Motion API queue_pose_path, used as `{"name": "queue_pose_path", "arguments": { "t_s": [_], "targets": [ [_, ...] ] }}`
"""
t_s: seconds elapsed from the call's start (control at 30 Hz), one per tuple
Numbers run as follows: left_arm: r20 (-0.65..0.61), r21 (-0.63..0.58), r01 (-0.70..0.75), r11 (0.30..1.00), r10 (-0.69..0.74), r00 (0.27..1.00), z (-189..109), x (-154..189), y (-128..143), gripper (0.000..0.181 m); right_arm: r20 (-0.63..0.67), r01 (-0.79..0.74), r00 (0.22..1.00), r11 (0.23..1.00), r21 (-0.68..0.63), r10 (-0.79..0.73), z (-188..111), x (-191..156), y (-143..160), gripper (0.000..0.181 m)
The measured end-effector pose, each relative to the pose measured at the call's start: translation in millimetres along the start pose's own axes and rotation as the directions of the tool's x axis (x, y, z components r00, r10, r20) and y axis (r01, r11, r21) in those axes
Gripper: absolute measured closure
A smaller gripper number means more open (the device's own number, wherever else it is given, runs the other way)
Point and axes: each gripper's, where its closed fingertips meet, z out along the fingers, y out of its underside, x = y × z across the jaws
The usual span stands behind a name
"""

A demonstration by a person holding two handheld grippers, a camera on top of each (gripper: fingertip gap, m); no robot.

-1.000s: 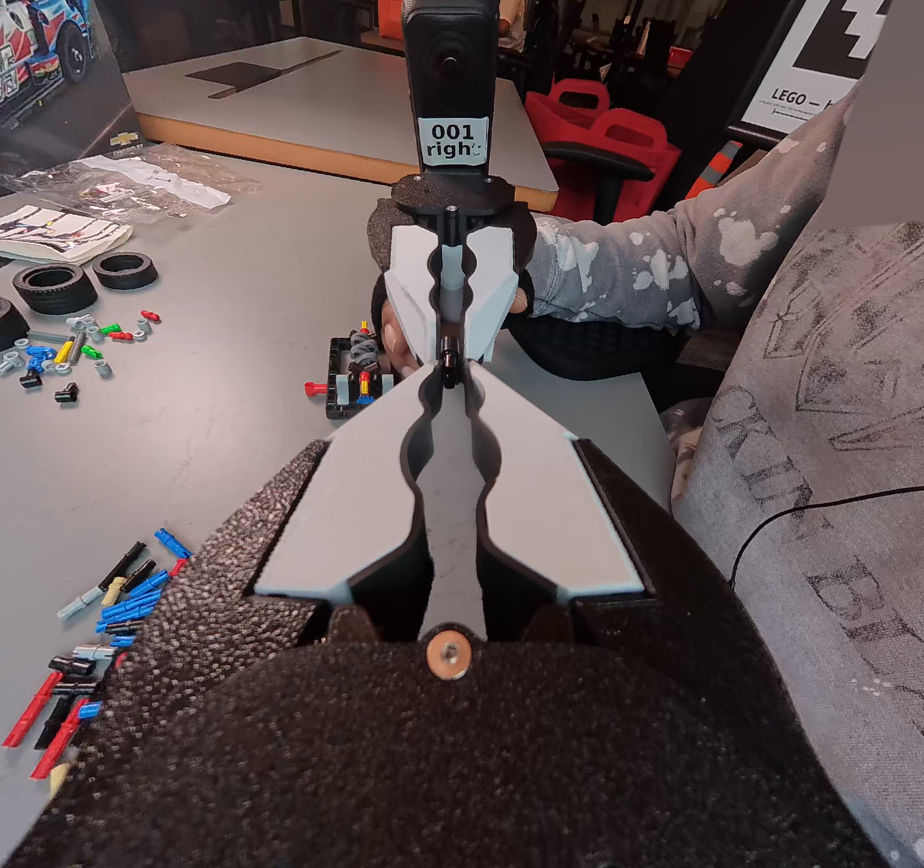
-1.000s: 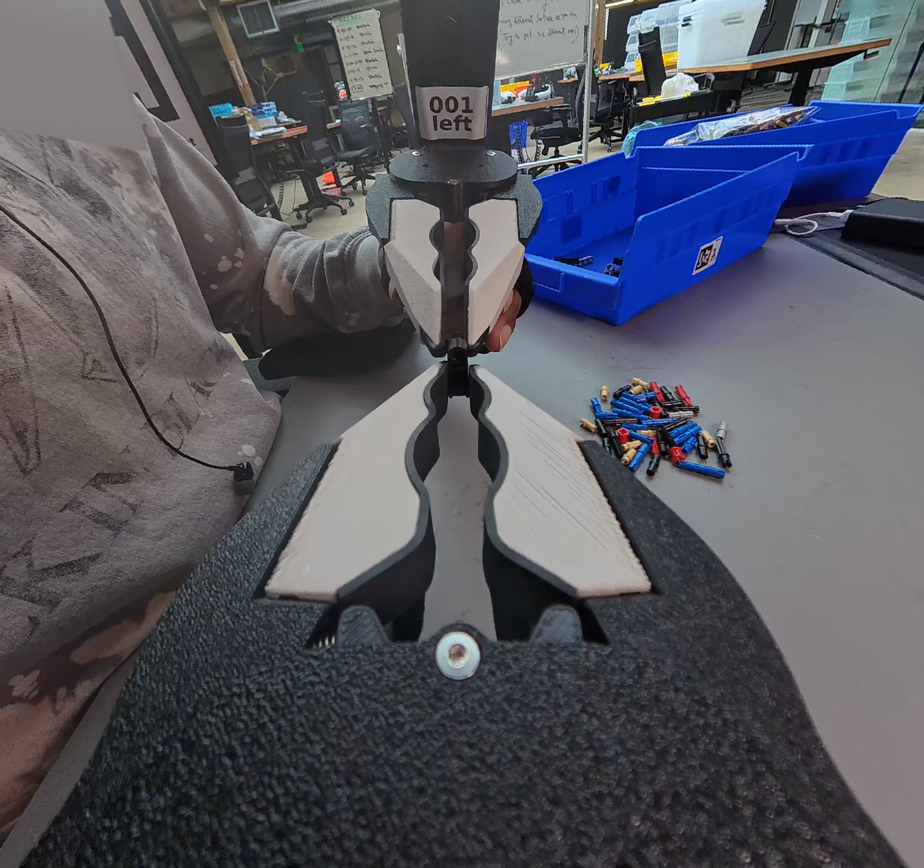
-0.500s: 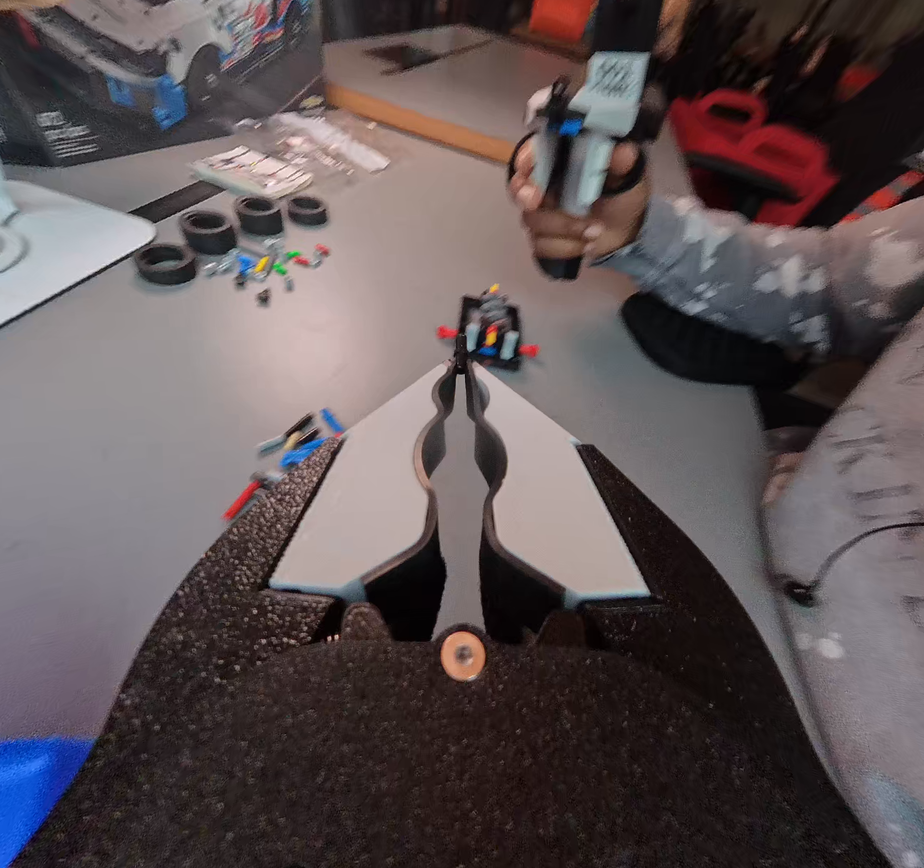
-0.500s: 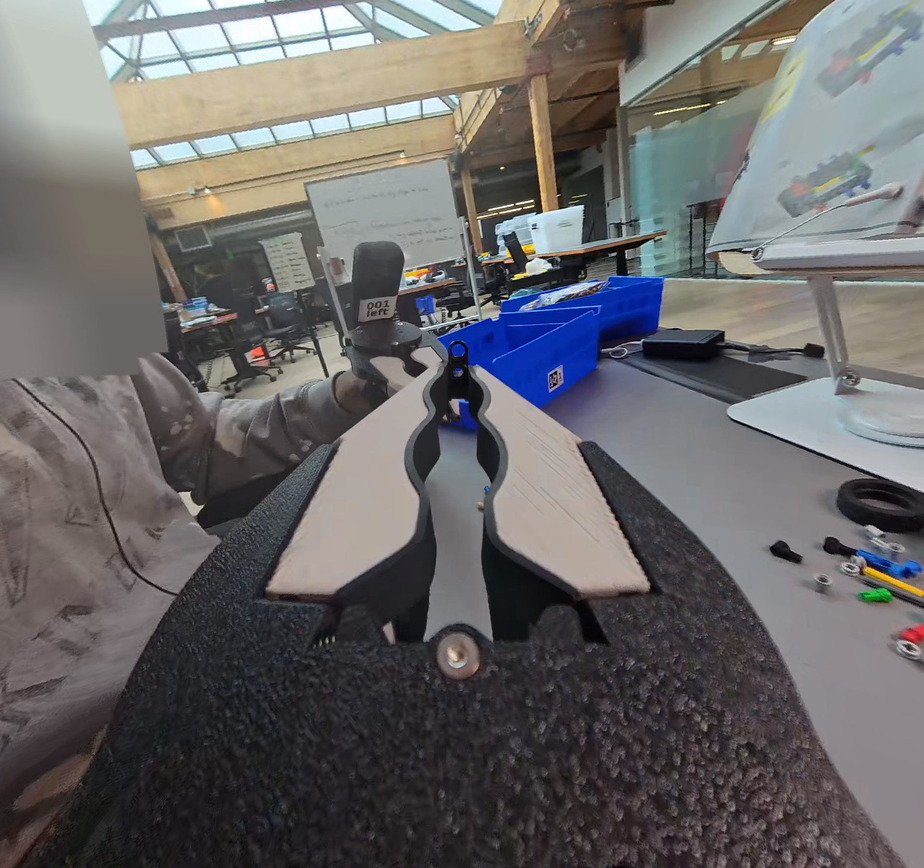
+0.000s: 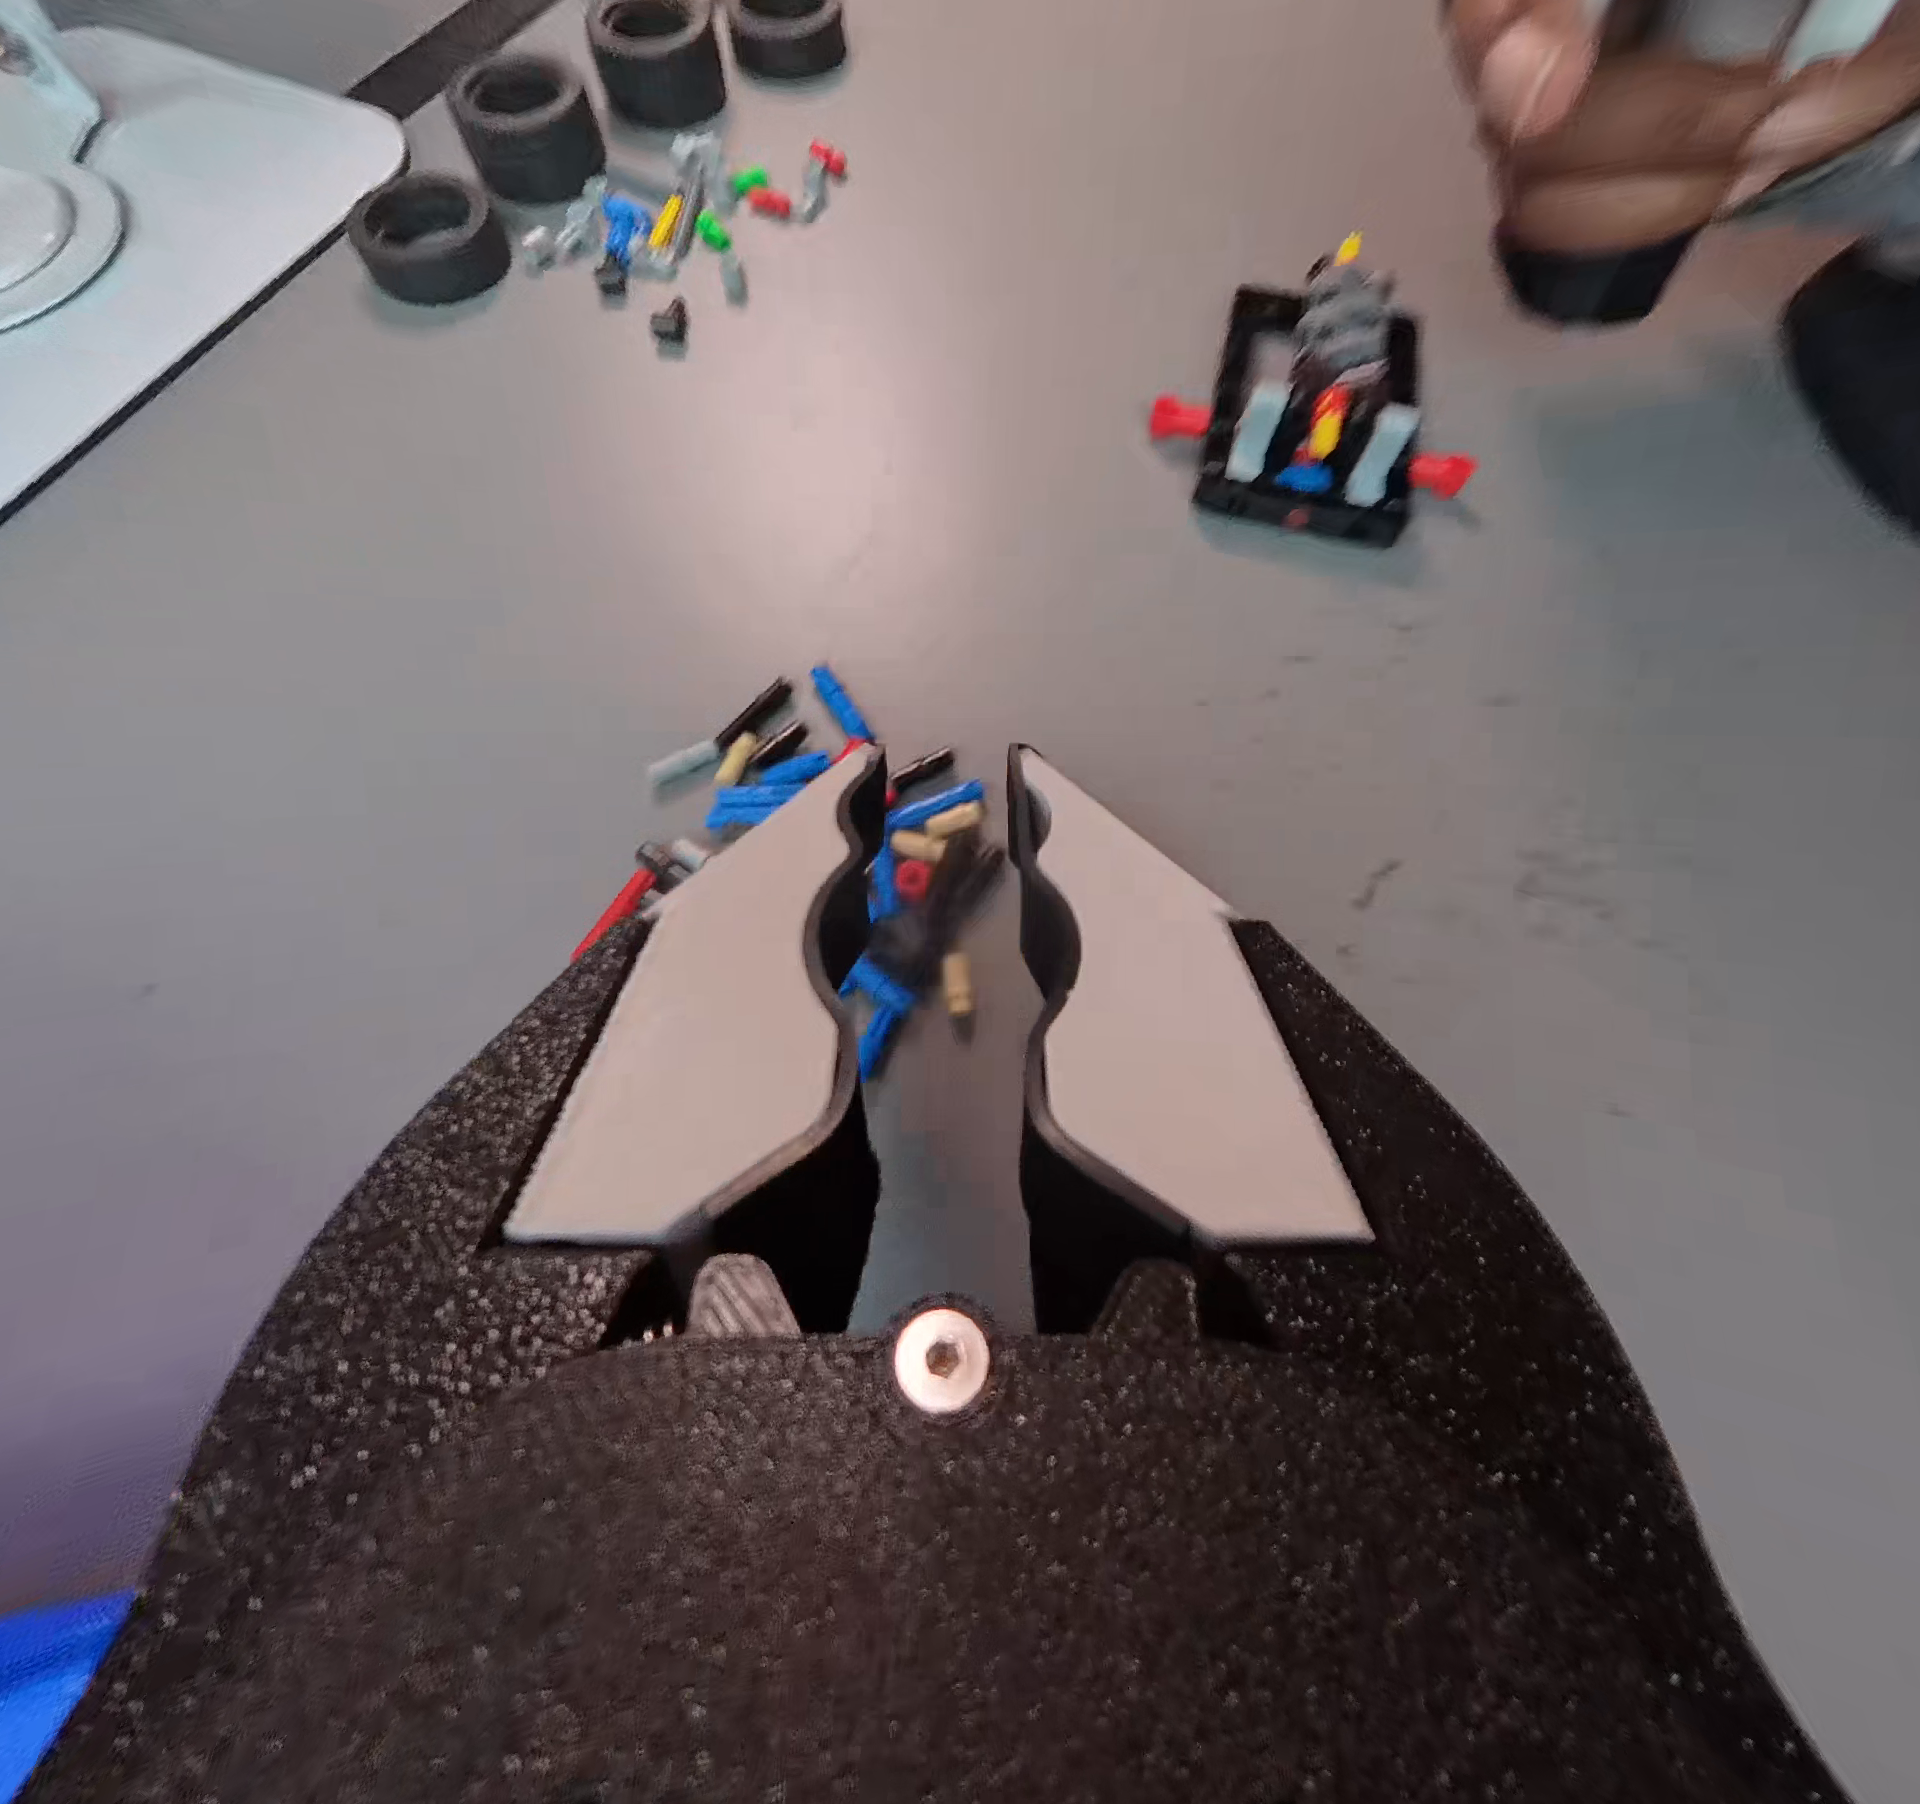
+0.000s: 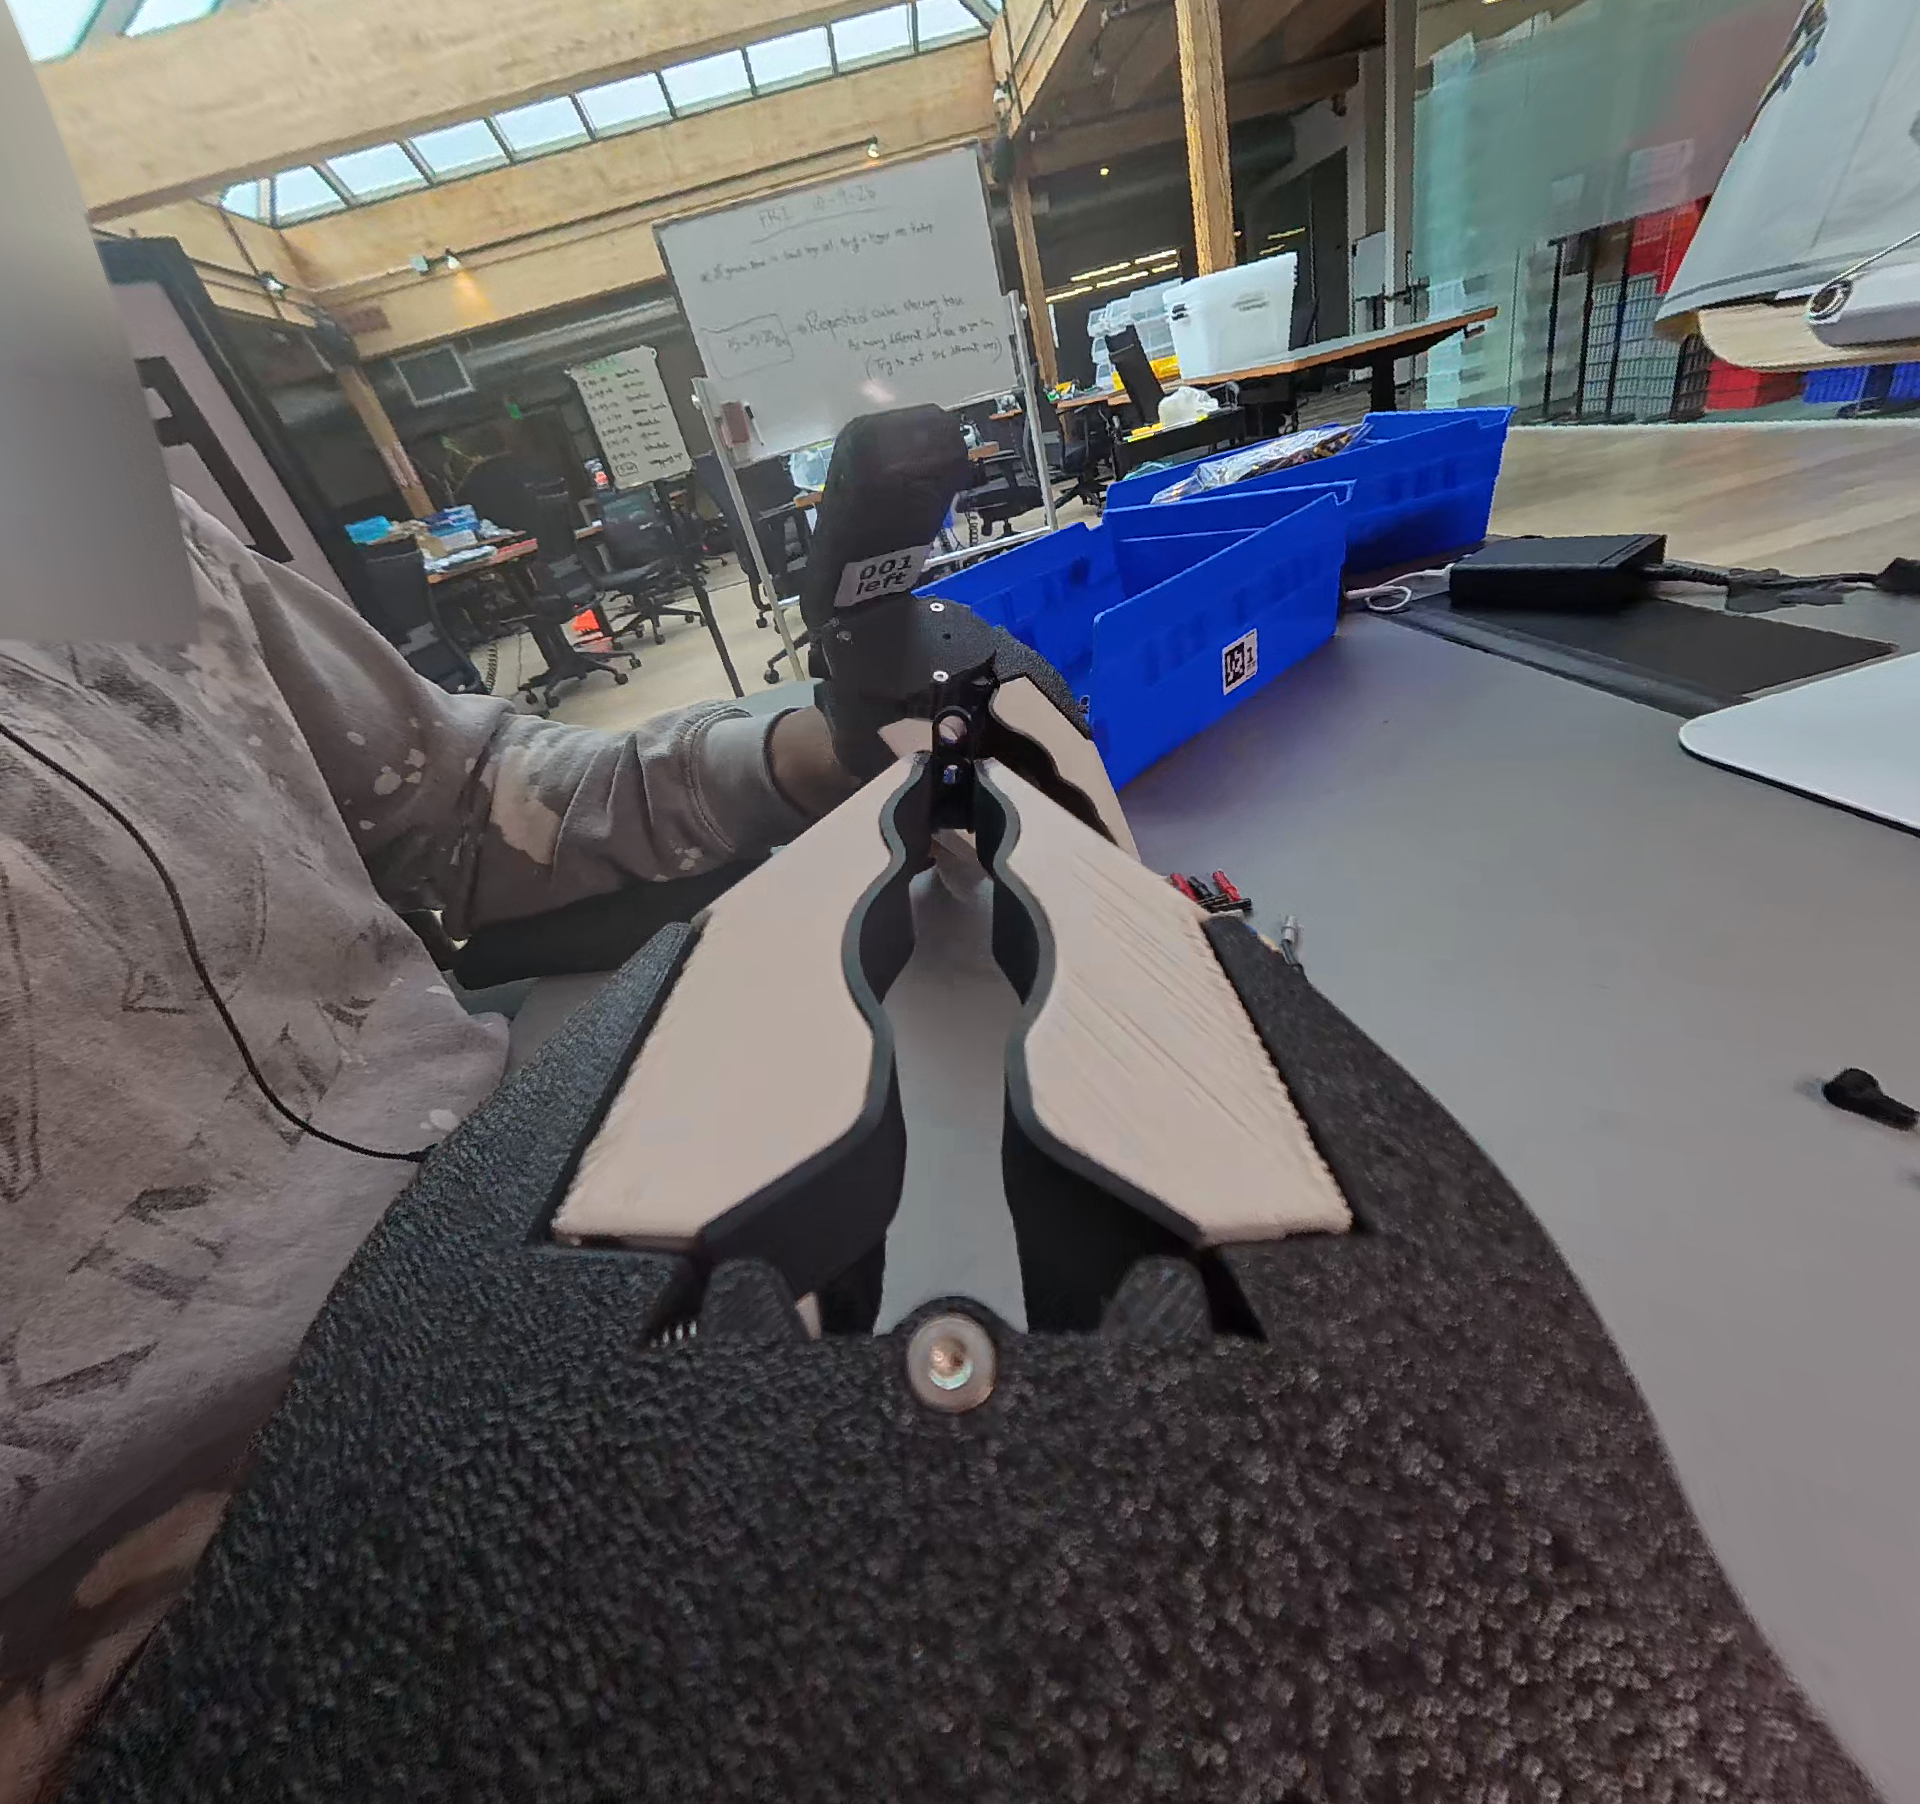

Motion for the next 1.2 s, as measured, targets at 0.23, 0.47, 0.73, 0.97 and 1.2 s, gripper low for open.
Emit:
{"name": "queue_pose_path", "arguments": {
  "t_s": [0.23,0.47,0.73,0.97,1.2],
  "targets": [
    [-0.368,0.293,0.166,0.942,-0.049,0.929,-20.4,74.5,-68.8,0.164,0.067,-0.047,0.997,0.998,-0.046,0.050,18.5,-14.7,16.2,0.174],
    [-0.372,0.320,0.128,0.939,0.000,0.928,-24.2,86.9,-73.1,0.172,0.114,-0.082,0.989,0.993,-0.082,0.091,28.2,-23.8,26.7,0.174],
    [-0.341,0.299,0.085,0.951,0.023,0.940,-22.0,85.7,-67.5,0.172,0.103,-0.089,0.989,0.988,-0.126,0.102,28.4,-21.9,34.4,0.174],
    [-0.269,0.277,0.013,0.961,0.064,0.961,-17.6,81.4,-60.8,0.176,0.064,-0.113,0.990,0.979,-0.171,0.126,29.7,-15.2,42.3,0.174],
    [-0.216,0.274,-0.100,0.956,0.162,0.963,-21.1,86.4,-60.4,0.179,0.111,-0.105,0.986,0.979,-0.175,0.126,28.6,-22.6,38.8,0.175]
  ]
}}
